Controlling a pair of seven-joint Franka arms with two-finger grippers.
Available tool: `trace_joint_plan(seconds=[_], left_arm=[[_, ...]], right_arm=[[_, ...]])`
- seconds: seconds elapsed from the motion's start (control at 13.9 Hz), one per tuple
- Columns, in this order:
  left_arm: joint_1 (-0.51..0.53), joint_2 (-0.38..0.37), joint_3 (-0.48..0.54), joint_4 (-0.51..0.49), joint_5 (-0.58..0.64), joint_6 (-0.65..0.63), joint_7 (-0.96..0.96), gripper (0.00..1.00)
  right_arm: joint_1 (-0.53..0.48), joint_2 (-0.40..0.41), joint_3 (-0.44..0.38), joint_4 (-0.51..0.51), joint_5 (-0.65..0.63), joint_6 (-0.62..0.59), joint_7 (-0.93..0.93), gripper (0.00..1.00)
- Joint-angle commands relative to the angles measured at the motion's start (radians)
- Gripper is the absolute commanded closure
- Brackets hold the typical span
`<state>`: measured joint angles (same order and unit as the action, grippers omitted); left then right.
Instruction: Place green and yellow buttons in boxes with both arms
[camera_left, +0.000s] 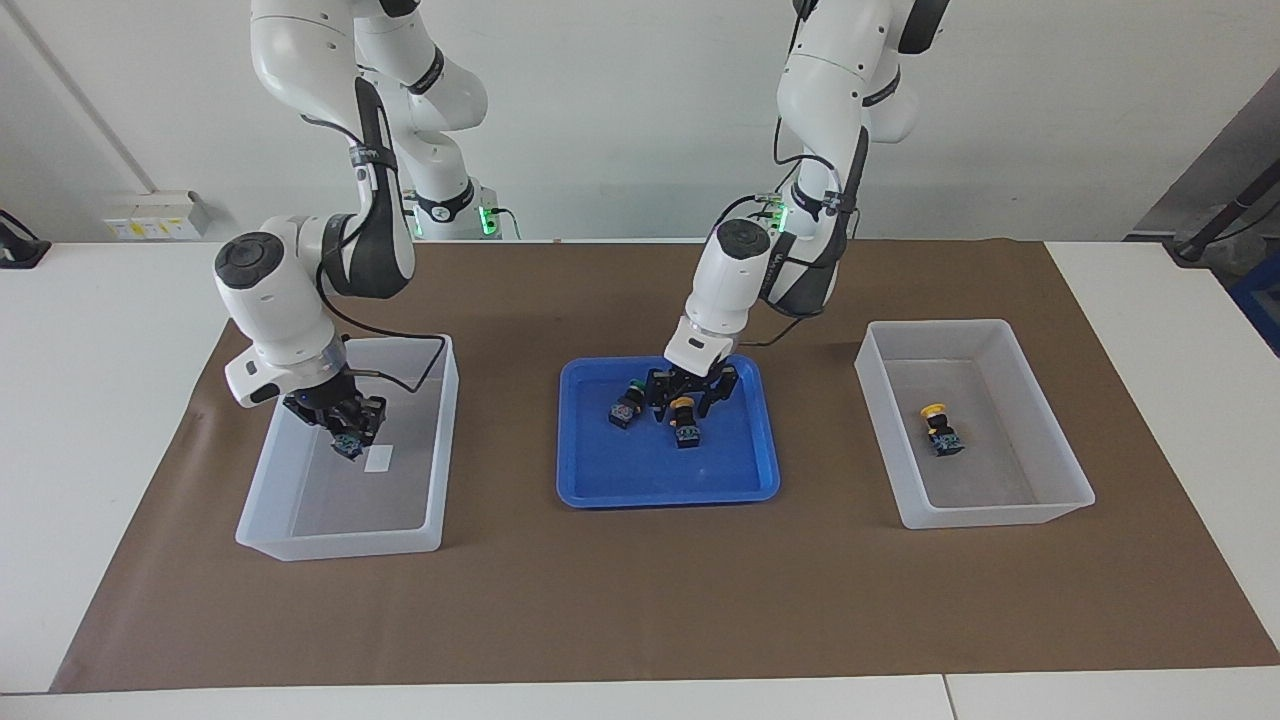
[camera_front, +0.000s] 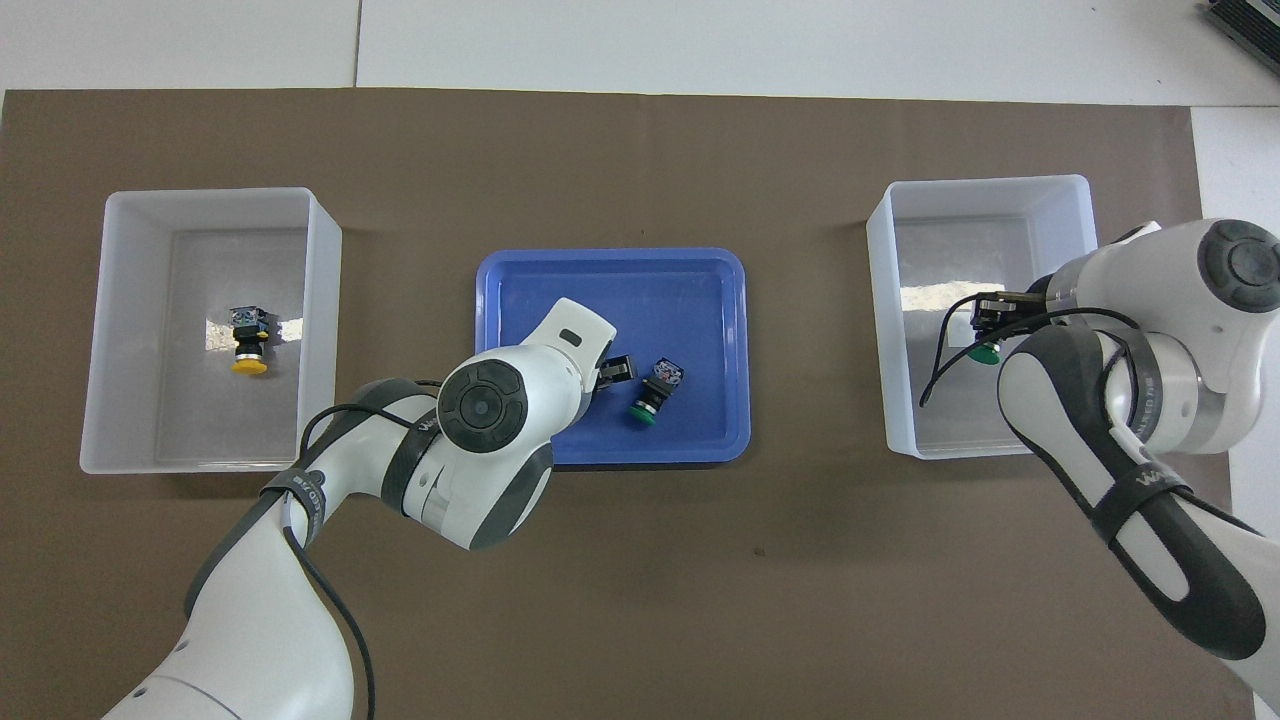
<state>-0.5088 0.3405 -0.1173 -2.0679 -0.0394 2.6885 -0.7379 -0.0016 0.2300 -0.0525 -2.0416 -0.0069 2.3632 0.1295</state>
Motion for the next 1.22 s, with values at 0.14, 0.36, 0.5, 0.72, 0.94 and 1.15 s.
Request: trace_joint_plan(seconds=[0.14,0.36,0.5,0.72,0.94,1.15], left_arm=[[-0.002,-0.001,0.018,0.011,-0.01,0.005,-0.003,0.8],[0.004,-0.003,0.025,0.046,-0.004,-0.044,0.0,1.0],[0.045,-0.018,0.034,0.153,-0.002,-0.21,0.003,1.0],[0.143,-0.061,0.036,0.277,0.001,-0.404,0.008,1.0],[0.284,-0.11,0.036,0.359,0.004,-0.583,0.156,1.0],[0.424,-0.12,0.036,0.393,0.004,-0.691,0.407,1.0]], right_arm=[[-0.015,-0.041,0.016,-0.034,0.011,0.024,-0.011,0.0],[-0.005,-0.064,0.023,0.027,0.011,-0.022,-0.002,0.0],[0.035,-0.092,0.046,0.087,0.011,-0.109,0.077,0.0],[0.159,-0.087,0.048,0.158,0.011,-0.186,0.281,0.0],[0.335,-0.055,0.049,0.158,0.01,-0.15,0.584,0.0],[0.439,0.011,0.051,0.158,0.011,-0.053,0.741,0.0]])
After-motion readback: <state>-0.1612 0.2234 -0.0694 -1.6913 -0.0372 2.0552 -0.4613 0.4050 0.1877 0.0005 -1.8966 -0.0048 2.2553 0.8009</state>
